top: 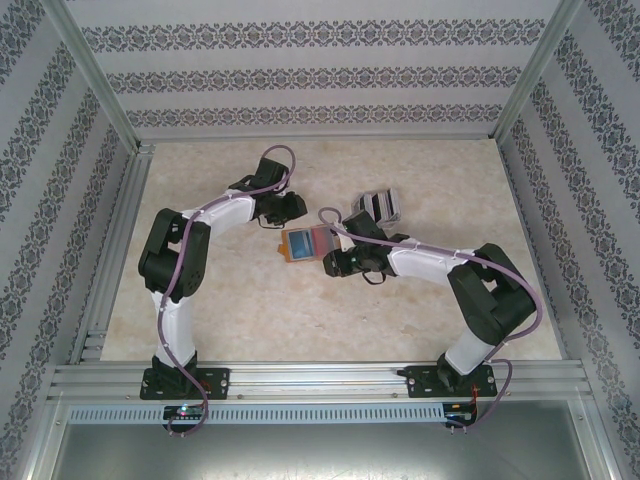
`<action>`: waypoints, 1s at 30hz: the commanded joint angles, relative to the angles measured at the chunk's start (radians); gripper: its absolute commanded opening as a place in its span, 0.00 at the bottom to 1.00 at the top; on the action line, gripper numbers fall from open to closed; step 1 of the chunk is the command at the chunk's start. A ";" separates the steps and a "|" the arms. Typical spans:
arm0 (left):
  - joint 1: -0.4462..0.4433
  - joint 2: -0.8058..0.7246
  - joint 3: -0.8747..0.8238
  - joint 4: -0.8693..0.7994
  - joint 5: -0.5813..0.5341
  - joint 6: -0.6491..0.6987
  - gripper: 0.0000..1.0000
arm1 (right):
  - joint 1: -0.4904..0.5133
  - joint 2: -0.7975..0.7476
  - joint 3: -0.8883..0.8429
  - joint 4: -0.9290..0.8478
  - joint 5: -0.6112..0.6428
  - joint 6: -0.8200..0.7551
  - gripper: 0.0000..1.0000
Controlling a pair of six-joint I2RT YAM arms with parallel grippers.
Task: Put the credit cards into the card holder
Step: Rotate the card holder at the center of the table.
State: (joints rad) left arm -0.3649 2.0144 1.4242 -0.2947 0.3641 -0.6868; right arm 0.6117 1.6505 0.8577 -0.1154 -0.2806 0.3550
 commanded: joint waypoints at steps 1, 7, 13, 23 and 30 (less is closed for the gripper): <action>0.017 0.017 0.000 -0.049 0.022 0.022 0.32 | 0.003 0.020 -0.011 0.039 -0.045 0.044 0.38; 0.020 -0.014 -0.102 -0.005 0.044 -0.005 0.32 | -0.026 0.076 0.016 0.083 -0.072 0.116 0.38; 0.020 -0.099 -0.217 0.019 0.018 -0.022 0.31 | -0.067 0.171 0.114 0.098 -0.108 0.136 0.38; 0.015 -0.239 -0.411 0.077 0.030 -0.078 0.31 | -0.131 0.325 0.293 0.098 -0.171 0.164 0.38; -0.046 -0.314 -0.546 0.169 0.010 -0.171 0.31 | -0.130 0.457 0.468 0.043 -0.278 0.167 0.38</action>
State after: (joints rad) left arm -0.3748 1.7248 0.9131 -0.1753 0.3882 -0.7971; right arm 0.4786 2.0682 1.2690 -0.0387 -0.4850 0.5121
